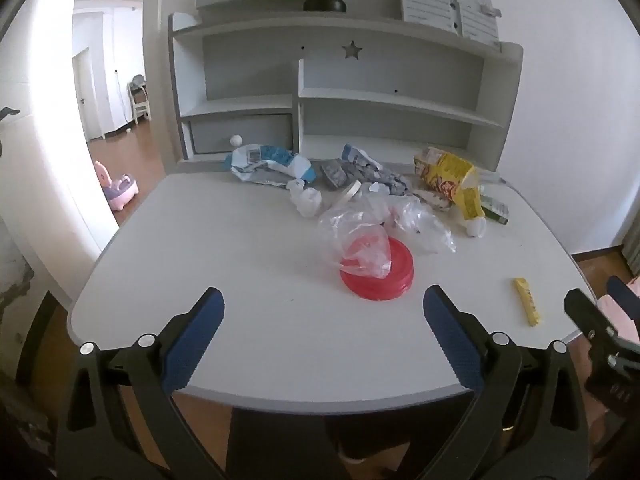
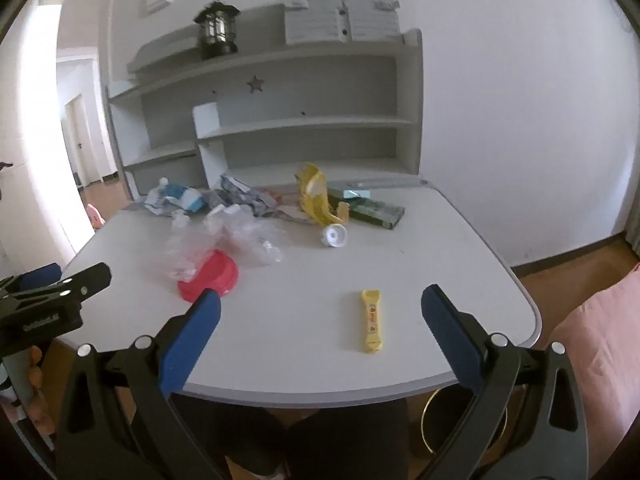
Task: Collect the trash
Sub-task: 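Move both tools toward the desk of scattered trash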
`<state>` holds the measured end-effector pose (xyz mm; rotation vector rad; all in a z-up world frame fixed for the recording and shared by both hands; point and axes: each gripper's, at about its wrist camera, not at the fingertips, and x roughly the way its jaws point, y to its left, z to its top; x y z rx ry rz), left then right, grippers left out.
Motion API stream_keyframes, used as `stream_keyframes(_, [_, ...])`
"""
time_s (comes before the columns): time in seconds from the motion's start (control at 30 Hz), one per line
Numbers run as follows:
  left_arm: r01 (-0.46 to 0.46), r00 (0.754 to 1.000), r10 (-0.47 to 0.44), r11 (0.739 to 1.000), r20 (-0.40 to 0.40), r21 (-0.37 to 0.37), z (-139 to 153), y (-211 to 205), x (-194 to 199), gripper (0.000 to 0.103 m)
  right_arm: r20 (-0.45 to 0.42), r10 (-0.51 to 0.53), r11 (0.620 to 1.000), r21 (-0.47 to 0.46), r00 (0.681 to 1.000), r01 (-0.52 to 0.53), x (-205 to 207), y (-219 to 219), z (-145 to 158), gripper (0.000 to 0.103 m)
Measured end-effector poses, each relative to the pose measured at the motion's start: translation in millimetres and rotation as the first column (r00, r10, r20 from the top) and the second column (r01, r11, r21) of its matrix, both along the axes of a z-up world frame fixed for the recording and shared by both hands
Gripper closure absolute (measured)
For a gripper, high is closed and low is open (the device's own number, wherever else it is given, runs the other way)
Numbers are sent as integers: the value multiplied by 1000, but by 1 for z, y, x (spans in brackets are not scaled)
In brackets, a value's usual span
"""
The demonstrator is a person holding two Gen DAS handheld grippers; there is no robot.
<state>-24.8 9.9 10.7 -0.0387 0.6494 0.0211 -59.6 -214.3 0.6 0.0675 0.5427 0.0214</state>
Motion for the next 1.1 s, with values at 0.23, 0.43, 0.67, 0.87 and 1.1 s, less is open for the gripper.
stream_keyframes(0.23, [-12,997,7,999,81,51,11,-13,-25,6,53,80,996,-34,995,-79,-21,16,9,6])
stream_keyframes(0.43, [-3,988,-7,998,151,66,24,-19,-44,6,111,79,995,-67,991,-72,-43,29,27,6])
stream_keyframes(0.67, [-1,994,-4,999,113,40,34,-13,-43,6,112,82,996,-42,990,-78,-45,26,27,6])
stream_keyframes(0.87, [-2,996,-2,999,94,45,31,-12,-39,6,124,88,995,-52,988,-82,-44,26,23,6])
stream_keyframes(1.1, [-2,998,-3,996,59,85,21,-16,-30,6,108,61,998,-33,992,-57,-33,14,15,6])
